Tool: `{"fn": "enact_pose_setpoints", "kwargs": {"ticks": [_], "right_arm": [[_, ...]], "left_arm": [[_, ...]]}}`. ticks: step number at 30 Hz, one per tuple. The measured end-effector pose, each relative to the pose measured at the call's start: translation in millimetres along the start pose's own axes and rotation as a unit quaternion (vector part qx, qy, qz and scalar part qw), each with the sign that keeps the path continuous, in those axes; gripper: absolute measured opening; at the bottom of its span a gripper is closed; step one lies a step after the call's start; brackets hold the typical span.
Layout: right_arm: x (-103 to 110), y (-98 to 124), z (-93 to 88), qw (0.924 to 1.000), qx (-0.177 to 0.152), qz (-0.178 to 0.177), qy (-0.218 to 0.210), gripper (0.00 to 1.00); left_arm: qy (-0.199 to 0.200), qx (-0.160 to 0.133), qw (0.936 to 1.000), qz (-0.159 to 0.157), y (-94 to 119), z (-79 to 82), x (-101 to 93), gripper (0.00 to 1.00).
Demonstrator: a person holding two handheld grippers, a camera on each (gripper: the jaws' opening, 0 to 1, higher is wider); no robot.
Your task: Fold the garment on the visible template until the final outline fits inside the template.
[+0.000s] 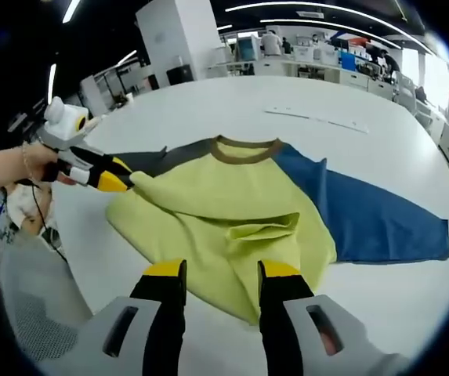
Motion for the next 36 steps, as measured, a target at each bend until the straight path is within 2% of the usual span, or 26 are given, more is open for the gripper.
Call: {"fn": "enact_pose_setpoints", "kwargs": {"ticks": [7,16,19,25,36], "right_arm": [[-0.8,-20.8,0.4,0.9996,-0.003,-0.020,-0.018,0.30],[-3.4,-37.7,2.2,0.9992,0.006,-0.040,-0.003,0.18],[-4.8,-39.1,3.1,0.9990,0.005,-0.043,0.006,0.11],[-8.1,-39.1,4.2,0.9989,0.008,-0.043,0.015,0.04],[-13.4,-26.8,6.5,0.9989,-0.003,-0.040,0.024,0.03]], "left_arm": [[0.000,0.005,1.0000,0.003,-9.7,-1.3,7.1,0.20],[0.003,0.007,0.9998,0.018,-13.5,-2.7,14.2,0.08],[0.005,0.008,0.9997,0.021,-14.8,-2.3,15.7,0.05],[0.007,0.010,0.9996,0.025,-17.8,-1.0,14.6,0.02],[0.014,0.008,0.9996,0.024,-10.2,4.4,12.9,0.01]]}}
Point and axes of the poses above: the point that each gripper's makers call its tool centre point, and the gripper's own axes: y roughly backward along the fingers, x roughly to its left, z roughly out of its top, the point moved 10 cm from there along y, roughly backward along the fingers, and after that the axes turned 2 degrees about y, right-handed, at the moved point
